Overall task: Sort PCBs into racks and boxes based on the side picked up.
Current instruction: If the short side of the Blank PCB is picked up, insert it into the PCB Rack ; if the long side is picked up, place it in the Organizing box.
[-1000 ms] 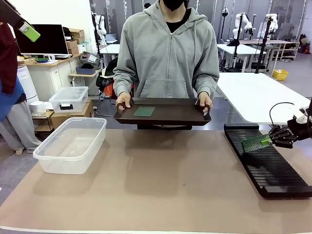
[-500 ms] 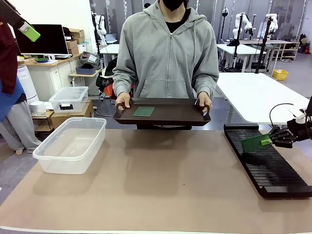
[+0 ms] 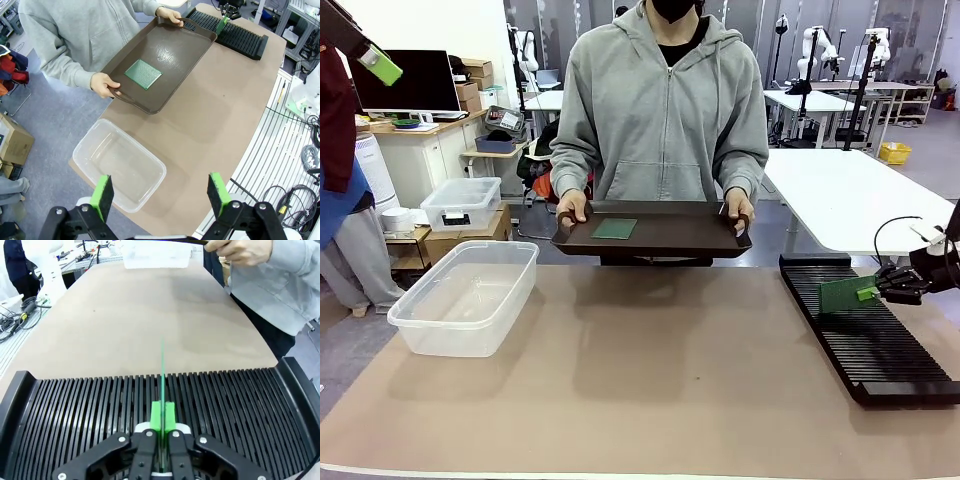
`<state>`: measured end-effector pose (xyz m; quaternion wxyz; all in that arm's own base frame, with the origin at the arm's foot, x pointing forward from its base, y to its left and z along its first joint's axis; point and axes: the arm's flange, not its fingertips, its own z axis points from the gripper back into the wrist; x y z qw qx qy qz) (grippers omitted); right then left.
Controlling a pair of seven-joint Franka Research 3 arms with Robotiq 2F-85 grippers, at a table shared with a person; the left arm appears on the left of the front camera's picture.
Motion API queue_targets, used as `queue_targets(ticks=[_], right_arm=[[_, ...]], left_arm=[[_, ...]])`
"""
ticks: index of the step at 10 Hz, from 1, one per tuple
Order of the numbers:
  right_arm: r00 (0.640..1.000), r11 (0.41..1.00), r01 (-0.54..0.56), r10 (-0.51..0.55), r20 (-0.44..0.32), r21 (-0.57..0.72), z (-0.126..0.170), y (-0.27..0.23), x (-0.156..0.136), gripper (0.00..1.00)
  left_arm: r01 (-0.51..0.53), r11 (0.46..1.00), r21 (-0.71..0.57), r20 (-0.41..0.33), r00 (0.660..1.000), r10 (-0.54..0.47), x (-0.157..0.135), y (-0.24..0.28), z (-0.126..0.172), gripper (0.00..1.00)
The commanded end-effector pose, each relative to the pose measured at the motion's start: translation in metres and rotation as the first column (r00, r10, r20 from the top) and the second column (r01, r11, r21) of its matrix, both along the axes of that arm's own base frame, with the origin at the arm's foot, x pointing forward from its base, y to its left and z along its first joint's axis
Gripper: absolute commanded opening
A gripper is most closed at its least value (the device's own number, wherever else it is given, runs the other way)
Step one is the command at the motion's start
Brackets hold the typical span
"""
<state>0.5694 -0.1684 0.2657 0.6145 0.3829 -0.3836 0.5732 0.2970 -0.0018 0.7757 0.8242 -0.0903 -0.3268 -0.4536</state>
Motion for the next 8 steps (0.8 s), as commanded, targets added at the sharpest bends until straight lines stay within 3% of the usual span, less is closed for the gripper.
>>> queue_targets(ticks=[1,2,3,4,5,6,7,8], right_arm=[[0.999,0.999,0.005,-0.007,-0.039,-0.043,-0.014,-0.006,0.006,0.22],[0.999,0.999,0.003,-0.005,-0.040,-0.045,-0.013,-0.007,0.006,0.42],[0.999,0.999,0.001,-0.003,-0.038,-0.046,-0.013,-0.008,0.006,0.24],[0.999,0.999,-0.002,0.000,-0.035,-0.047,-0.013,-0.007,0.005,0.62],[1.000,0.999,-0.004,0.002,-0.031,-0.046,-0.012,-0.008,0.005,0.44],[1.000,0.999,-0.002,0.001,-0.027,-0.044,-0.010,-0.009,0.006,0.82],[1.000,0.999,0.001,-0.002,-0.018,-0.039,-0.007,-0.010,0.005,0.64],[1.000,0.999,0.004,-0.004,-0.010,-0.038,-0.002,-0.012,0.005,1.00]], left_arm=[[0.010,1.000,-0.008,0.000,1.000,-0.010,0.000,0.001,-0.002,1.00],[0.010,1.000,-0.008,0.000,1.000,-0.010,0.000,0.001,-0.002,1.00],[0.010,1.000,-0.008,0.000,1.000,-0.010,0.000,0.001,-0.002,1.00],[0.010,1.000,-0.008,0.000,1.000,-0.010,0.000,0.001,-0.002,1.00],[0.010,1.000,-0.008,0.000,1.000,-0.010,0.000,0.001,-0.002,1.00],[0.010,1.000,-0.008,0.000,1.000,-0.010,0.000,0.001,-0.002,1.00],[0.010,1.000,-0.008,0.000,1.000,-0.010,0.000,0.001,-0.002,1.00],[0.010,1.000,-0.008,0.000,1.000,-0.010,0.000,0.001,-0.002,1.00]])
